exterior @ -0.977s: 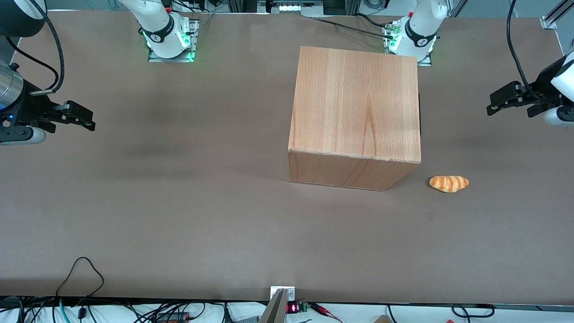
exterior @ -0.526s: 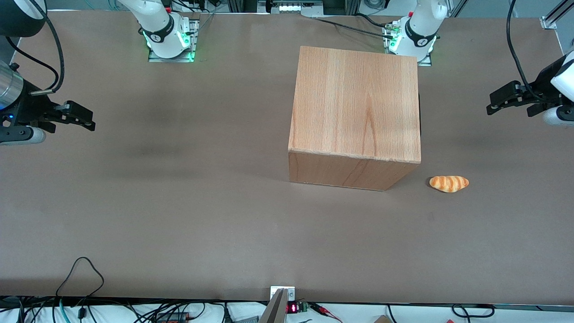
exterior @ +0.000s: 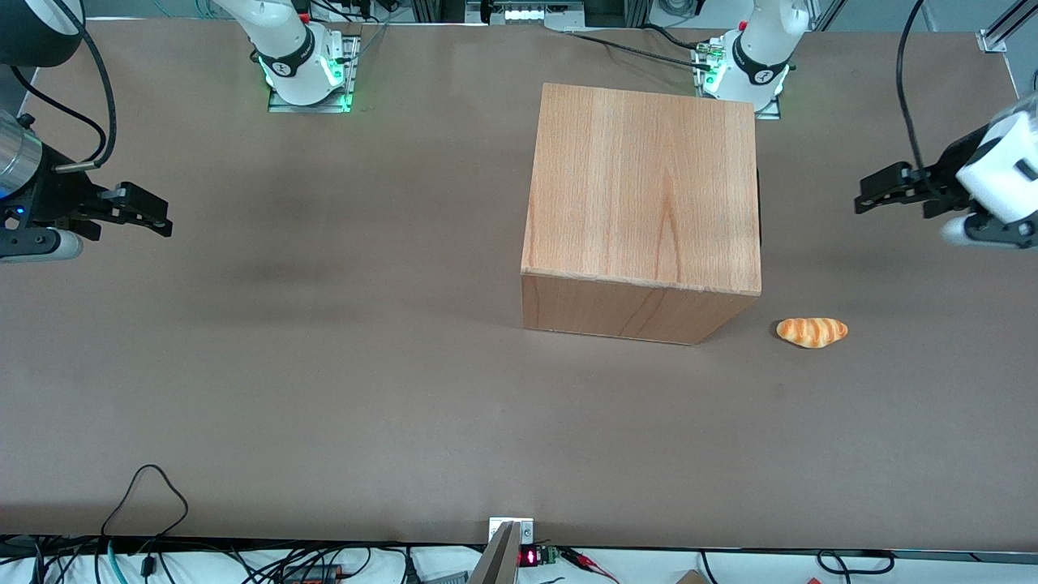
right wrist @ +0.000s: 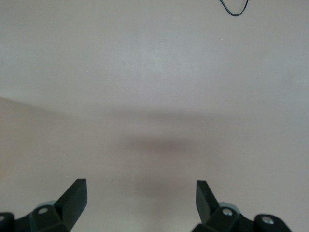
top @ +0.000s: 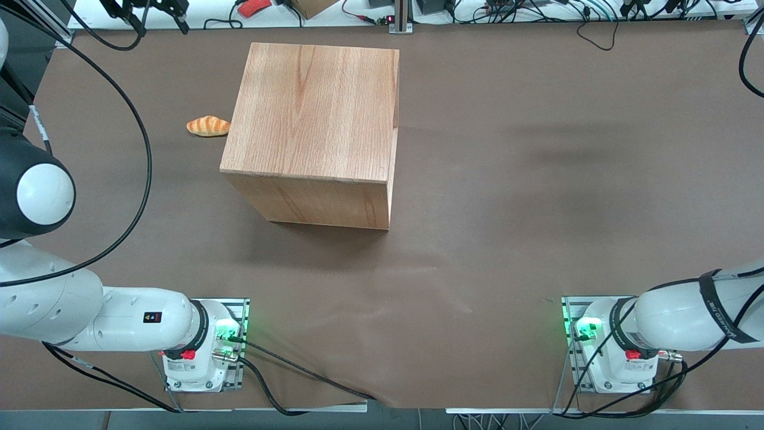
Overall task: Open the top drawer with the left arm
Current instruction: 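Move the open left gripper toward the black drawer handle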
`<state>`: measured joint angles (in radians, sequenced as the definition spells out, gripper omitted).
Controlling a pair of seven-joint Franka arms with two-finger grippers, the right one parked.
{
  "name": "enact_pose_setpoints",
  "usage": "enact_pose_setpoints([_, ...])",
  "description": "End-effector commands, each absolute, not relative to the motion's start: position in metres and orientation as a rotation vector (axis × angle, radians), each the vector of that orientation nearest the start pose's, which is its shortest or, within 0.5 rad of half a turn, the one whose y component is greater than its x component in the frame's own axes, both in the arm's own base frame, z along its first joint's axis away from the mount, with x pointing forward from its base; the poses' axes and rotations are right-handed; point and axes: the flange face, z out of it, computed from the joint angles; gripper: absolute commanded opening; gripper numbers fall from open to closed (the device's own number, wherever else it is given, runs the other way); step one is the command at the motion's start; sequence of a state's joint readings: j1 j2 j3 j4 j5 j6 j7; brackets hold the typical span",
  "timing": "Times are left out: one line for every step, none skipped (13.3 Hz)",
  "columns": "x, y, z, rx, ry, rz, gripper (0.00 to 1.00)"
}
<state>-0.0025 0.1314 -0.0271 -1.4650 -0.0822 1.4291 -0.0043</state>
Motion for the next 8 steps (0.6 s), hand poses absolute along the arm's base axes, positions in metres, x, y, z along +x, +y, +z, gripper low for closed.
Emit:
enact_pose_setpoints([0.583,-0.032,0.563,-3.209,0.049,0.406,1.00])
enact_pose_setpoints([0.585,-0.037,0.547,-3.193,0.067,0.497,1.00])
enact_pose_setpoints([0.583,-0.035,0.541,-3.187,0.082,0.546,1.00])
enact_pose_setpoints([0.583,-0.037,0.539,-3.186,0.090,0.554,1.00])
enact_pose_setpoints([0.585,-0.037,0.536,-3.186,0.090,0.561,1.00])
enact_pose_setpoints([0.587,-0.038,0.530,-3.183,0.094,0.581,1.00])
enact_pose_setpoints([0.589,-0.039,0.515,-3.172,0.105,0.639,1.00])
enact_pose_setpoints([0.590,-0.042,0.503,-3.167,0.180,0.701,1.00])
